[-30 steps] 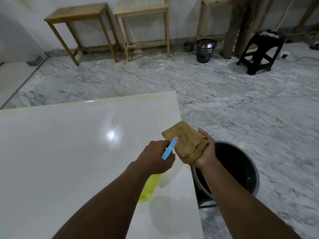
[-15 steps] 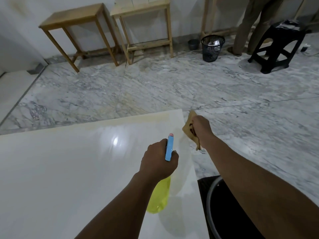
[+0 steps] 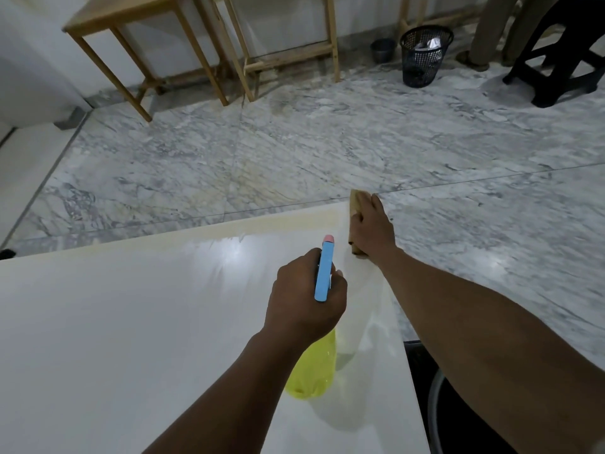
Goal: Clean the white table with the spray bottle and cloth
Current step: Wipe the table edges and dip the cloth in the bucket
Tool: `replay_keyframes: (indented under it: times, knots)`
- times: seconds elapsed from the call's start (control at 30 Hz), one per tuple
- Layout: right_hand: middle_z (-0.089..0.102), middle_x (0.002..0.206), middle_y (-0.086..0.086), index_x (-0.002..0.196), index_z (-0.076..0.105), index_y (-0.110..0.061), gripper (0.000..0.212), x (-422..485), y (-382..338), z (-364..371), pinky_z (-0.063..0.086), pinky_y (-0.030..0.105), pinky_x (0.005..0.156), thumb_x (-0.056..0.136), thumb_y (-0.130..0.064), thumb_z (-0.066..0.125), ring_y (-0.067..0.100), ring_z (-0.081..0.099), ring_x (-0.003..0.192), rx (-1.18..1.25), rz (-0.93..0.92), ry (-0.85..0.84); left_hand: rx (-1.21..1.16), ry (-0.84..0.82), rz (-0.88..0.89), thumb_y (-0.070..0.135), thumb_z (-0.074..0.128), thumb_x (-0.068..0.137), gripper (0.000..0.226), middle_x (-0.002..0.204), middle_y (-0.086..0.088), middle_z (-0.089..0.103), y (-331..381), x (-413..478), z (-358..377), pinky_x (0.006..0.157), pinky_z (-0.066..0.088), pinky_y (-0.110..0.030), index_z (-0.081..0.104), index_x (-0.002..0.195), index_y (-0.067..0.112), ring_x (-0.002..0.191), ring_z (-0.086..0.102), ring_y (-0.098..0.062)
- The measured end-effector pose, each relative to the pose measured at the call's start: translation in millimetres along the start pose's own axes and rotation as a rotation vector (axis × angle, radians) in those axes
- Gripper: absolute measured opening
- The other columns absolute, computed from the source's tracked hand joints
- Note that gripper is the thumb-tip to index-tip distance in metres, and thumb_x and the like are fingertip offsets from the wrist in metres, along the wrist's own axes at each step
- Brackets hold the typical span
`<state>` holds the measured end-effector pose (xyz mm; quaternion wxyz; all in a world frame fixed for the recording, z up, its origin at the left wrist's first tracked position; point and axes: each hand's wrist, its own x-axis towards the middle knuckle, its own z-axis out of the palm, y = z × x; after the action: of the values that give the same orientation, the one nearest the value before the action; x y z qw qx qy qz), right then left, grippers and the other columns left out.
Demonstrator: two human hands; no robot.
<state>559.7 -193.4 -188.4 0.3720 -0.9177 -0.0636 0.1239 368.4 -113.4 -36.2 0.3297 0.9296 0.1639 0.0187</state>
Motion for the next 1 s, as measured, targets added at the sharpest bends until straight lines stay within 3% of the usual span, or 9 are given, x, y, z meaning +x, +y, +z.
replay_keyframes:
  times: [0.13,0.33,0.57,0.63,0.87,1.0]
  knots:
    - [0.009,0.167,0.008,0.157,0.016,-0.029,0.057,-10,5,1,0.036,0.048,0.109,0.103,-0.027,0.033,0.031,0.026,0.148,-0.08,-0.035,0.004,-0.018,0.006,0.002,0.019,0.065,0.098,0.016,0.075,-0.01,0.064,-2,-3,1,0.061,0.047,-0.028,0.057,0.085,0.014,0.063,0.058,-0.024]
    - [0.01,0.167,0.006,0.158,0.012,-0.032,0.058,-42,17,2,0.035,0.048,0.113,0.104,-0.028,0.033,0.028,0.022,0.15,-0.097,-0.027,-0.008,-0.03,-0.024,-0.009,0.02,0.066,0.098,0.013,0.079,-0.012,0.066,1,-20,1,0.067,0.055,-0.034,0.06,0.091,0.011,0.069,0.064,-0.029]
    - [0.012,0.166,0.005,0.158,0.009,-0.033,0.058,-96,35,6,0.038,0.048,0.112,0.105,-0.03,0.033,0.028,0.027,0.148,-0.11,-0.042,0.009,-0.022,-0.045,-0.021,0.021,0.065,0.099,0.013,0.078,-0.01,0.065,0,-52,7,0.059,0.043,-0.019,0.059,0.09,0.014,0.063,0.057,-0.021]
    - [0.013,0.166,0.005,0.158,0.009,-0.033,0.059,-114,40,6,0.04,0.046,0.11,0.105,-0.029,0.034,0.029,0.029,0.147,-0.115,-0.049,0.02,-0.021,-0.046,-0.022,0.02,0.065,0.098,0.012,0.078,-0.011,0.066,-2,-65,9,0.059,0.044,-0.02,0.061,0.091,0.011,0.065,0.06,-0.025]
    - [0.013,0.166,0.006,0.157,0.013,-0.034,0.059,-193,61,9,0.044,0.048,0.106,0.103,-0.028,0.037,0.029,0.03,0.146,-0.066,-0.059,0.03,-0.049,-0.044,0.001,0.018,0.067,0.097,0.015,0.074,-0.011,0.062,-9,-123,11,0.06,0.048,-0.028,0.057,0.087,0.013,0.058,0.05,-0.015]
    - [0.008,0.167,0.0,0.157,0.009,-0.038,0.059,-255,76,10,0.044,0.049,0.106,0.103,-0.029,0.034,0.025,0.024,0.149,-0.055,-0.039,0.019,-0.05,-0.024,0.014,0.018,0.065,0.096,0.017,0.073,-0.012,0.063,-11,-171,7,0.062,0.053,-0.038,0.058,0.084,0.01,0.059,0.055,-0.023]
